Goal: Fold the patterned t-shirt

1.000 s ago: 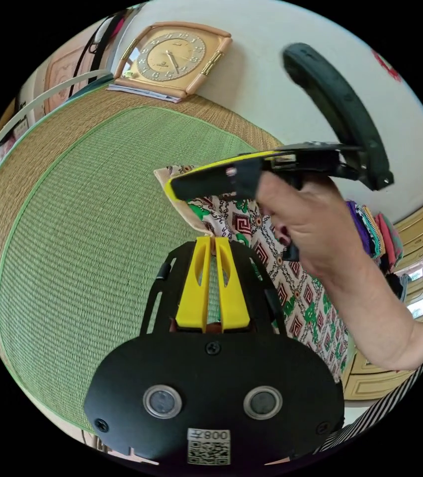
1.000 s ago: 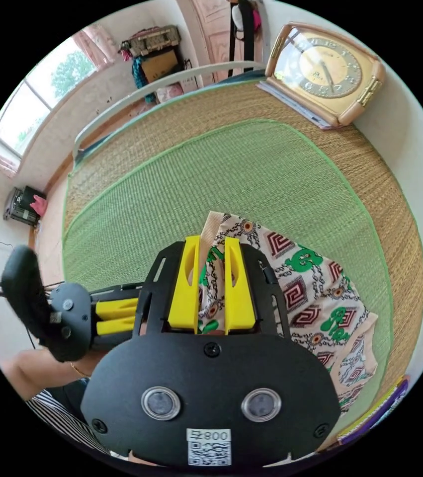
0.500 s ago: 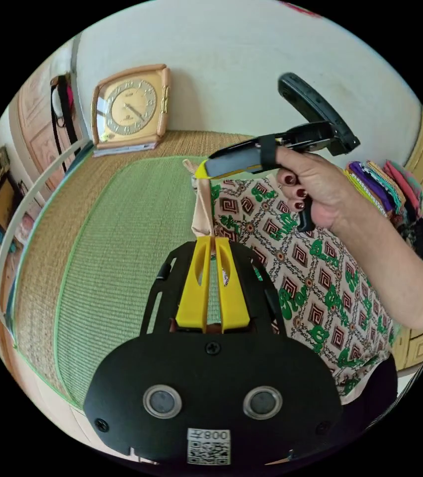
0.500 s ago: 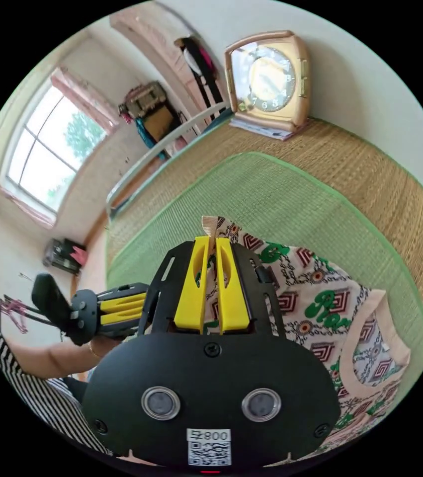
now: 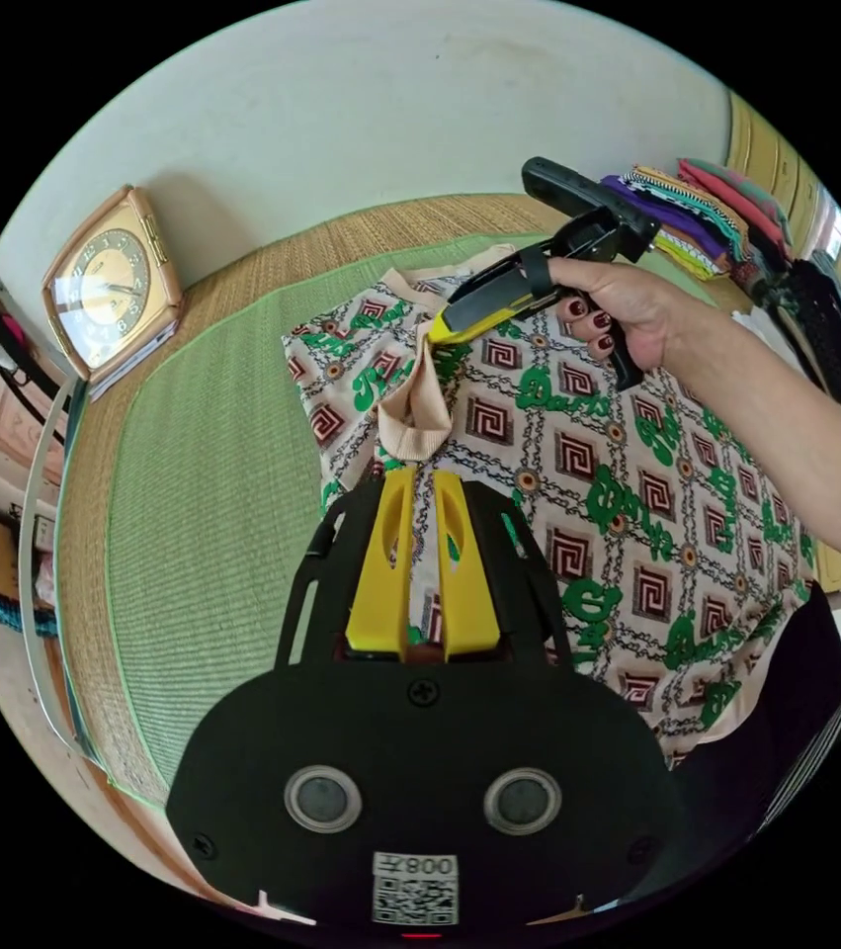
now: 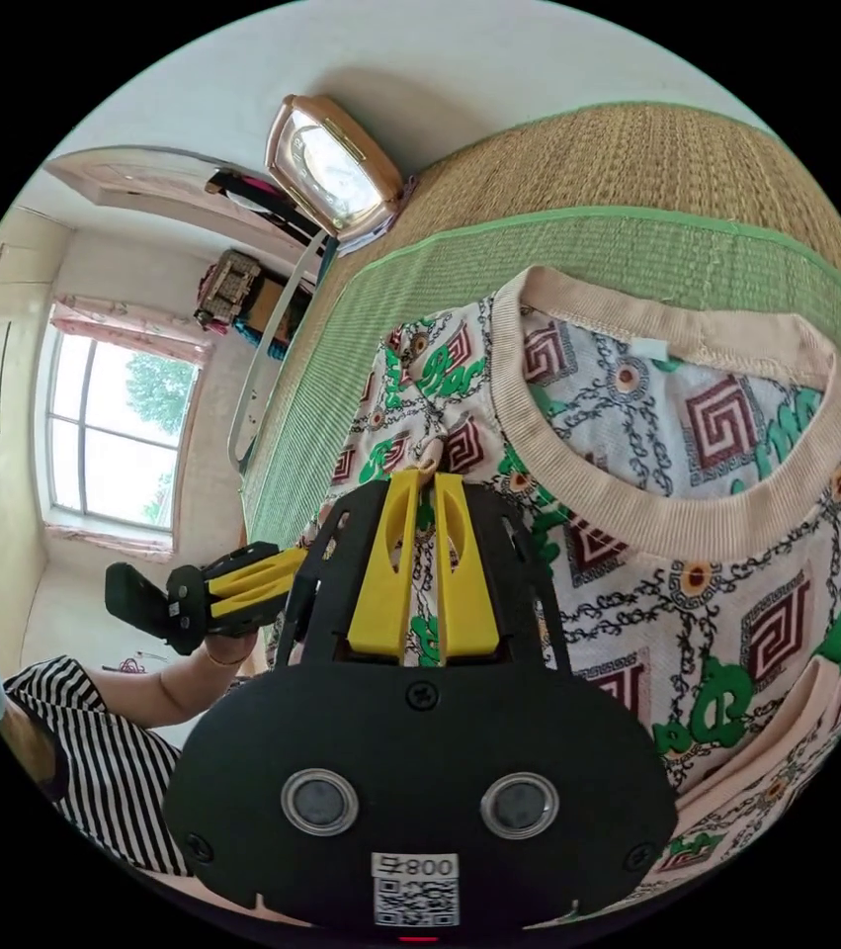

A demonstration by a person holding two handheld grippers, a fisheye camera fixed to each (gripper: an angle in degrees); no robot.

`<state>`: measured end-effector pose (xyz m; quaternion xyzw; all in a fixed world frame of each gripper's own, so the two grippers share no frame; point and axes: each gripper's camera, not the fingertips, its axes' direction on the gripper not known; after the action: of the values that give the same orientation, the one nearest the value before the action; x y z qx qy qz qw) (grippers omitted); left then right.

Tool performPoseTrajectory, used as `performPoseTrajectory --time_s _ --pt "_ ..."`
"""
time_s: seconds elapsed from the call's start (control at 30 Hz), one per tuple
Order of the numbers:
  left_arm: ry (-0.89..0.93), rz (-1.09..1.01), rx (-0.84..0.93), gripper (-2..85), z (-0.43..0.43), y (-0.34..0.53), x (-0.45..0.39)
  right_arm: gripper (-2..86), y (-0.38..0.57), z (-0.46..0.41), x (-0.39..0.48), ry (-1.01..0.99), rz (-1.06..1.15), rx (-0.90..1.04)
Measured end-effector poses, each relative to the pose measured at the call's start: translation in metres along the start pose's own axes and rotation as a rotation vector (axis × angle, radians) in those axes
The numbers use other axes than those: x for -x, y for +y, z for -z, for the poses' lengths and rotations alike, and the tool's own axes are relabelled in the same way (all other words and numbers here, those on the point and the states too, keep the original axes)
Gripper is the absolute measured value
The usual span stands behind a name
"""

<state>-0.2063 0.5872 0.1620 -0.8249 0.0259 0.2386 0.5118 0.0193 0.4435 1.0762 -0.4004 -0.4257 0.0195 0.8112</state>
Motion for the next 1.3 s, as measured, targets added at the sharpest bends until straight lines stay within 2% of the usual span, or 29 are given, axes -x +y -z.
performPoseTrajectory --time_s 0.17,0.33,0.53,0.67,0.8,0.9,1.13,1.2,1.3 --pt "0.086 0.077 -0.053 5.6 0.001 -0.009 0.010 2.5 0.009 0.015 -0.005 0.032 0.010 -0.029" --pt "0.208 0.092 0.048 2.0 -0.028 -0.023 0.016 2.0 0.018 0.023 -0.005 0.061 0.021 -0.043" --pt "0.159 0.095 0.013 0.4 -0.021 -0.014 0.012 1.1 0.024 0.033 0.008 0.054 0.077 -0.095" --pt "0.162 0.171 -0.056 0.2 -0.016 -0.011 0.025 0.4 0.015 0.014 0.025 0.053 0.149 -0.043" --pt "0.084 0.214 0.059 0.2 -0.040 -0.009 0.033 0.1 -0.003 -0.023 0.030 0.084 0.161 0.054" --pt "0.035 0.219 0.054 0.2 -0.046 -0.004 0.038 0.1 -0.008 -0.034 0.031 0.079 0.164 0.071" --pt "0.053 0.249 -0.010 0.1 -0.048 0.008 0.051 0.1 0.008 -0.026 0.045 0.146 0.198 0.068" --pt "0.064 0.243 0.054 0.1 -0.061 0.010 0.053 0.1 0.020 -0.017 0.043 0.111 0.184 0.040" --pt "0.092 0.267 0.009 0.1 -0.062 0.017 0.061 0.1 0.047 0.001 0.048 0.052 0.207 0.019"
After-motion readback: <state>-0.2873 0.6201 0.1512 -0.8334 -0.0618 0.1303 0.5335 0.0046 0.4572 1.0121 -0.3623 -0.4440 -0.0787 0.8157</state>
